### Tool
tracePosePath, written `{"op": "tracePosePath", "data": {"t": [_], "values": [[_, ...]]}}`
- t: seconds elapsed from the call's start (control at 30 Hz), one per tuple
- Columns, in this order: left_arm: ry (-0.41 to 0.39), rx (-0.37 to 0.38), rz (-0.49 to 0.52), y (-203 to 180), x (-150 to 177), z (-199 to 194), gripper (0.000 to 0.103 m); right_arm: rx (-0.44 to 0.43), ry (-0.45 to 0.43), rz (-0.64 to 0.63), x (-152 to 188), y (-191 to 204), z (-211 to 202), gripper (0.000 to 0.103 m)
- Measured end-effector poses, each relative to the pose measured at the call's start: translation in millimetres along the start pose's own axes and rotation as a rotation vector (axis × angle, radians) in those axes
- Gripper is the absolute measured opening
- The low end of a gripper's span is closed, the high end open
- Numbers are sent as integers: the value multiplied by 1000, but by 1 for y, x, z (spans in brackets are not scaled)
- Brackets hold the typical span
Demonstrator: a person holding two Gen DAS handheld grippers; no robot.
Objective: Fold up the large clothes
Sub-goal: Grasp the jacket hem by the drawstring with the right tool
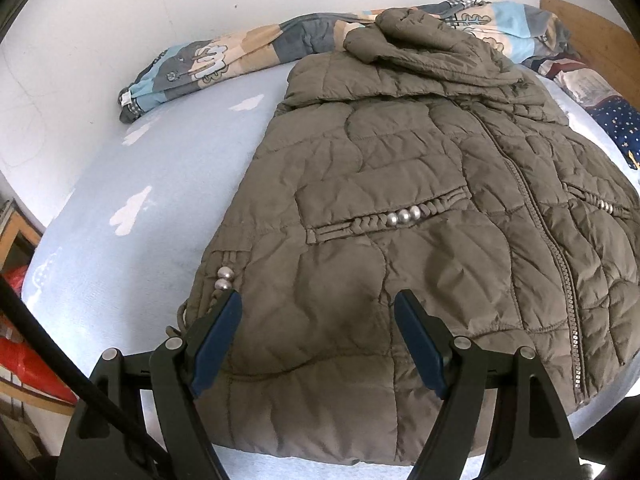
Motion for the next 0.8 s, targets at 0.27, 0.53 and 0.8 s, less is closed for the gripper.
{"op": "tracePosePath", "data": {"t": [0.27,0.53,0.8], "values": [[-30,-22,-11,6,-3,-5,78,-18,29,-43,8,13,6,76],[-69,-36,-34,16,-10,-13,78,-10,46,-71,17,21,11,77],[-125,-44,-48,21,-18,-26,78,-5,52,-86,18,24,13,78]]}}
Point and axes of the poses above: each gripper's, at about its wrist camera, not at the fingertips, and z roughly the way its jaws point, y to its left, x to its underside, the point moved 10 cm from there along z, roughly the way its jaws point, and after that the axes turned 12 degrees about -x, right-handed, at the moved point
